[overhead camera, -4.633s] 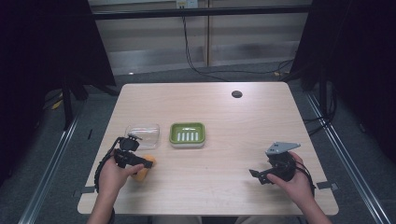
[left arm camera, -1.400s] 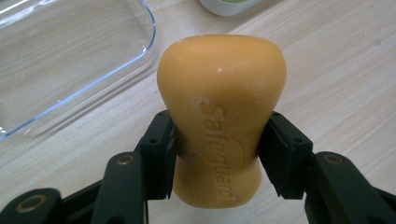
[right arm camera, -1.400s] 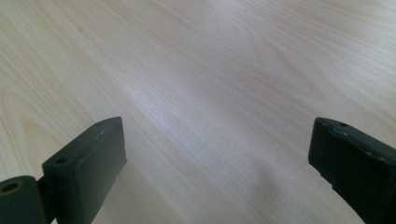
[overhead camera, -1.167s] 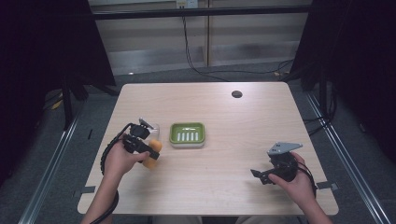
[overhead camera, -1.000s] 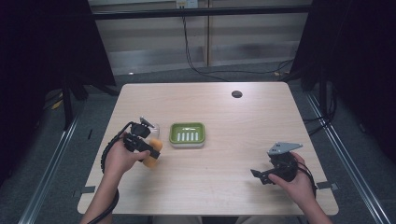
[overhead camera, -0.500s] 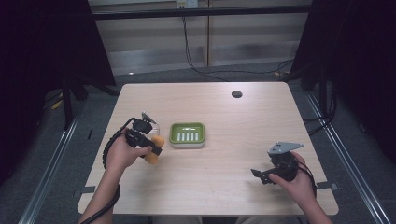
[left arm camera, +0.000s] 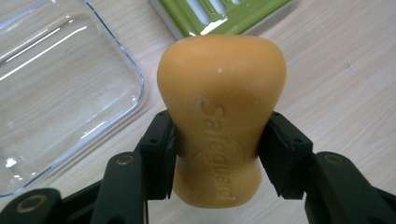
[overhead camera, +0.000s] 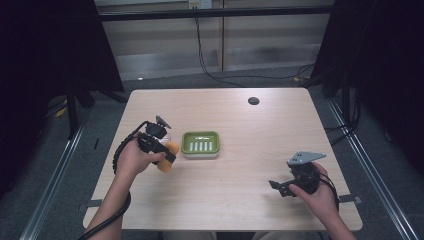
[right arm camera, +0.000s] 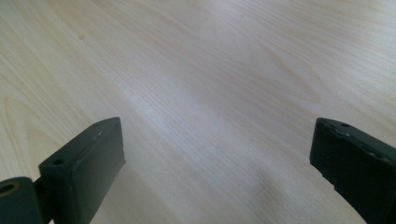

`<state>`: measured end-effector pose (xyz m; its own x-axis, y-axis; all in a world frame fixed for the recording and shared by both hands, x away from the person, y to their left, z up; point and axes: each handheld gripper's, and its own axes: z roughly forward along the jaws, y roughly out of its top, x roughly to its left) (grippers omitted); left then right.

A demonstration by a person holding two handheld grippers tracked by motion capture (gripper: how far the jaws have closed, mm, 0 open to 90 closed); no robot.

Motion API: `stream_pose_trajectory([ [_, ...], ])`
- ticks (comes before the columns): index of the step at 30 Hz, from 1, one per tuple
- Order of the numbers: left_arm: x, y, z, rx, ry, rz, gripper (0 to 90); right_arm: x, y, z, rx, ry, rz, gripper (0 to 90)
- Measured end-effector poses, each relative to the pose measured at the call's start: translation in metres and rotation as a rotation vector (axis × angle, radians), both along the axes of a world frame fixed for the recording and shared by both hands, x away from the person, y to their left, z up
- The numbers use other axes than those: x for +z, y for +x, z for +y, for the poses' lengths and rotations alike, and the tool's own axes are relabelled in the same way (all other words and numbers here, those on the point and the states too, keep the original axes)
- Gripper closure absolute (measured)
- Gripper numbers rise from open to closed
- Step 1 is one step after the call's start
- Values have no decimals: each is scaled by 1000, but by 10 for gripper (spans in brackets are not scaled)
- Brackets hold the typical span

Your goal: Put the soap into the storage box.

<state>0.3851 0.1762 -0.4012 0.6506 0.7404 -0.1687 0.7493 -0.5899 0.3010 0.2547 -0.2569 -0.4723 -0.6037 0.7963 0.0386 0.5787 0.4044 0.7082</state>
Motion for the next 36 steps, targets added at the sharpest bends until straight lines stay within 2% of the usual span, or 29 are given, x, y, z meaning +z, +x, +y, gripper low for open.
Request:
stream_pose_trajectory([
  [11, 7, 7, -8, -13, 8, -1, 497, 1, 0, -1, 7, 15, -1, 12],
  [19, 12, 13, -12, -26, 16, 6, 497, 0, 0, -1, 14, 9, -2, 12],
  [25, 14, 16, -15, -15, 12, 10, 497, 1, 0, -1, 7, 5, -5, 12],
  [28, 14, 19, -16, -31, 22, 7, 497, 1, 0, -1, 12, 7, 0, 12],
  [32, 14, 20, -17, -17, 17, 14, 497, 1, 0, -1, 8, 4, 1, 11],
  [36, 15, 23, -18, -24, 24, 11, 497, 1, 0, -1, 6, 1, -4, 11],
])
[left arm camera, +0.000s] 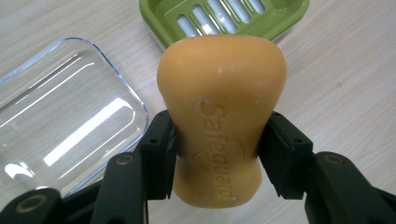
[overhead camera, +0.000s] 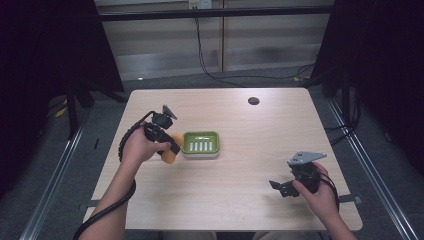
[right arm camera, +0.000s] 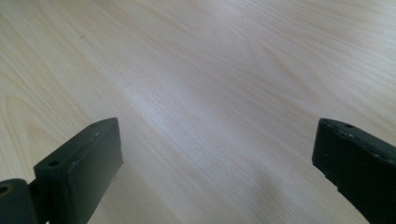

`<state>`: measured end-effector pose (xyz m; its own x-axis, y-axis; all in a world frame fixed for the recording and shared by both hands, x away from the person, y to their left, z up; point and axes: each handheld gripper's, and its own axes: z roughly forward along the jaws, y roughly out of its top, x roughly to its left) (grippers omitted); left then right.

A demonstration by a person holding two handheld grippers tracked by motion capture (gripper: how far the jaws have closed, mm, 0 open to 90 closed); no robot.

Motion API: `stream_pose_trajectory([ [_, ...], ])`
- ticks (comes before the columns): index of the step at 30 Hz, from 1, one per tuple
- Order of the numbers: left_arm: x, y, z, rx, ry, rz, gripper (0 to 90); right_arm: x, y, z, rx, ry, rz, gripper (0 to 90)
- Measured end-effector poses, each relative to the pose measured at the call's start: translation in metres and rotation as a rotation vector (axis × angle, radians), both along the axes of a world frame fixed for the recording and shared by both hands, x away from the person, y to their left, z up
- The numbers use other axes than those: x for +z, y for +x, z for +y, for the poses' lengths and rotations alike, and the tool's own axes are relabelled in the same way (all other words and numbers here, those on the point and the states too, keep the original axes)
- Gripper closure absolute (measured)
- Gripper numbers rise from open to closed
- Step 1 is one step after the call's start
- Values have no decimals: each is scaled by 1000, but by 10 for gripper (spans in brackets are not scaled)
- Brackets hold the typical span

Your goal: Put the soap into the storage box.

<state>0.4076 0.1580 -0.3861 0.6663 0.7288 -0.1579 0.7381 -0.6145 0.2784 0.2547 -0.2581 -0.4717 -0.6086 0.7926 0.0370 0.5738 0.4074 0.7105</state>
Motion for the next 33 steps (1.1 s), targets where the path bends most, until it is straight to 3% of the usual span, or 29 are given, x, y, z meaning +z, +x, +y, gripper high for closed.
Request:
stream_pose_trajectory([
  [6, 1, 3, -3, -7, 16, -9, 497, 1, 0, 1, -3, -2, 0, 11],
  [8, 0, 4, -3, -2, -2, -2, 497, 1, -1, 1, -4, 1, 4, 11],
  [33, 6, 15, -14, -27, 10, -6, 497, 0, 0, 1, 11, -3, 0, 11],
])
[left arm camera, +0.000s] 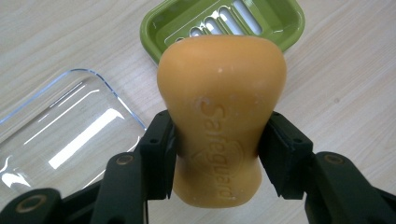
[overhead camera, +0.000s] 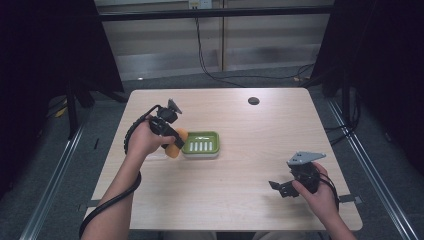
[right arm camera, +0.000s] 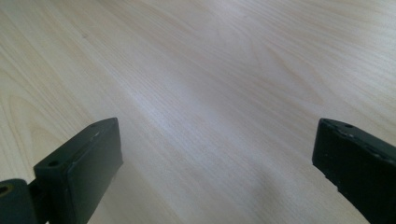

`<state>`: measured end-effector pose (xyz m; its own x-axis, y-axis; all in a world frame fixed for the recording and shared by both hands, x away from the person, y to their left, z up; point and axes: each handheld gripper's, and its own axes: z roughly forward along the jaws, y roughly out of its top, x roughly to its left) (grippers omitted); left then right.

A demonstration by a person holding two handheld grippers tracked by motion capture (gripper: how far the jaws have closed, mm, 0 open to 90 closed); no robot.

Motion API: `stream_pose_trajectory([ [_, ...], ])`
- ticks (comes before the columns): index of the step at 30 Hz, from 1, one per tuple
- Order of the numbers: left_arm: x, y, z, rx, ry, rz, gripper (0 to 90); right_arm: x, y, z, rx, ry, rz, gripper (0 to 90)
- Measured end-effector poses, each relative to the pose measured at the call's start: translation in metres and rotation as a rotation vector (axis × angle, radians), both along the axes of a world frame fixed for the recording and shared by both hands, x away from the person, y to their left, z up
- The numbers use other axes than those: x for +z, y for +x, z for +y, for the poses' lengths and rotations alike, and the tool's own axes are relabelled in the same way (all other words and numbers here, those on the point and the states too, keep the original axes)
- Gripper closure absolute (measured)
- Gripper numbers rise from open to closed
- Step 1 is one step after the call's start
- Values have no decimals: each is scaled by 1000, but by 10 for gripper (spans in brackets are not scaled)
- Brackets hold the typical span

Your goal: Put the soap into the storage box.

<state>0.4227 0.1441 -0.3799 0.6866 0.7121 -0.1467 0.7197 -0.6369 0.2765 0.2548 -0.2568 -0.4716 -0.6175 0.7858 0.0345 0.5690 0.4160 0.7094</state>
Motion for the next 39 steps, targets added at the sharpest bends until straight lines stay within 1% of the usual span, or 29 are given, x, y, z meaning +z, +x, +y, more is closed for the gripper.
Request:
stream_pose_trajectory([
  [5, -1, 2, -2, -5, 0, 0, 496, 0, 0, 0, 0, 8, 5, 11],
  [7, -1, 3, -3, -3, -3, 0, 496, 0, 0, 0, -3, 3, 5, 11],
  [8, -1, 4, -3, -5, 3, 4, 496, 0, 0, 0, -3, 4, 7, 11],
  [10, -2, 4, -4, -3, -4, 1, 497, 0, 0, 0, -1, 7, 4, 11],
  [12, -1, 5, -5, -10, -1, -1, 497, 1, -1, 0, -9, 5, 11, 11],
  [13, -1, 6, -5, -12, 1, 3, 497, 1, -1, 0, -8, 6, 12, 11],
  [14, -1, 5, -6, -7, -4, 3, 497, 1, -1, 0, -8, 6, 12, 11],
  [15, 0, 6, -6, -13, -4, -4, 497, 1, -1, 0, -8, 6, 12, 11],
  [19, 0, 7, -9, -22, 1, 3, 496, 1, 0, -1, -7, 1, 7, 11],
  [21, 0, 7, -10, -16, 1, 2, 497, 0, 0, -1, -4, 6, 7, 11],
  [23, -1, 8, -11, -28, 0, -2, 497, 1, 0, -1, -6, 2, 7, 11],
  [24, -1, 8, -12, -21, -2, 0, 497, 1, 0, -1, -7, 1, 7, 11],
  [27, -1, 10, -12, -34, 5, 2, 497, 0, 0, -2, -2, 2, 6, 11],
  [34, -1, 11, -14, -29, 4, -1, 497, 0, 0, -2, -8, 0, 3, 11],
  [36, 0, 12, -15, -43, 5, -2, 497, 0, 0, -2, -2, 3, 6, 11],
  [38, -1, 12, -16, -44, 11, -3, 497, 0, 0, -2, -4, 2, 5, 11],
  [39, -1, 12, -17, -54, 15, -2, 497, 0, 0, -1, -6, 3, 6, 11],
])
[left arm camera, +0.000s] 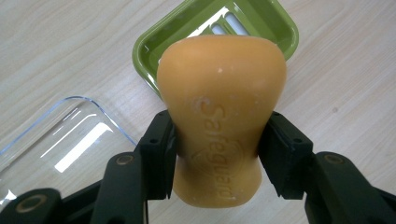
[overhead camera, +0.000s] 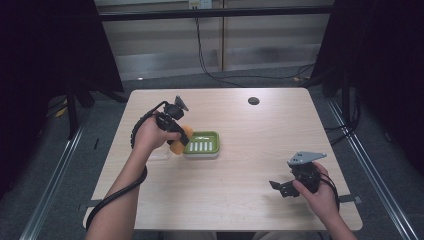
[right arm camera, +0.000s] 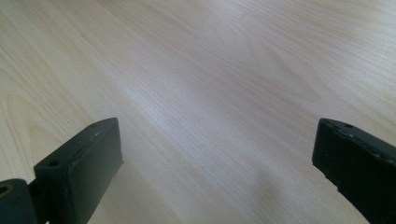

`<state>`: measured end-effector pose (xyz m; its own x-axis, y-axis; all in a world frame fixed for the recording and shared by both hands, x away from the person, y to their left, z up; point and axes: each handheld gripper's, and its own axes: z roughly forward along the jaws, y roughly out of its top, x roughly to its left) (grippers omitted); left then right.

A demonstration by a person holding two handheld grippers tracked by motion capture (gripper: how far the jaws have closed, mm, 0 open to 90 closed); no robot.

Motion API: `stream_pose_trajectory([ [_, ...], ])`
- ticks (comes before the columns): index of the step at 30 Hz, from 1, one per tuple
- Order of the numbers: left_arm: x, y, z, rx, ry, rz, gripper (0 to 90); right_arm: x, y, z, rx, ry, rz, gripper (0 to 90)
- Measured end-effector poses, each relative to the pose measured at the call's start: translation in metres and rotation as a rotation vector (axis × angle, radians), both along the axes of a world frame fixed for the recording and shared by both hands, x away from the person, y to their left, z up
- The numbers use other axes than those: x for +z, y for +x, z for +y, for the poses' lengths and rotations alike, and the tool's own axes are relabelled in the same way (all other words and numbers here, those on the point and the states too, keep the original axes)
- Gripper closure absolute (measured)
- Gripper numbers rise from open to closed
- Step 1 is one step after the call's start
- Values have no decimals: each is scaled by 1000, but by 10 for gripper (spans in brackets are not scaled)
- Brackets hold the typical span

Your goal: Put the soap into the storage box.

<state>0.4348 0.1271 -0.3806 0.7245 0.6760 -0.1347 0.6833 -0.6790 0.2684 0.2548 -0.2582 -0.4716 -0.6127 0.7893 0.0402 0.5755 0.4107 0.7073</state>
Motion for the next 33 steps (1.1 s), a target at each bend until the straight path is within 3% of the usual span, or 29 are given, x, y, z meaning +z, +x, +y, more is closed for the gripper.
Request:
stream_pose_trajectory([
  [33, -2, 9, -17, -26, 8, 1, 497, 0, 0, 0, 1, -1, -1, 11],
])
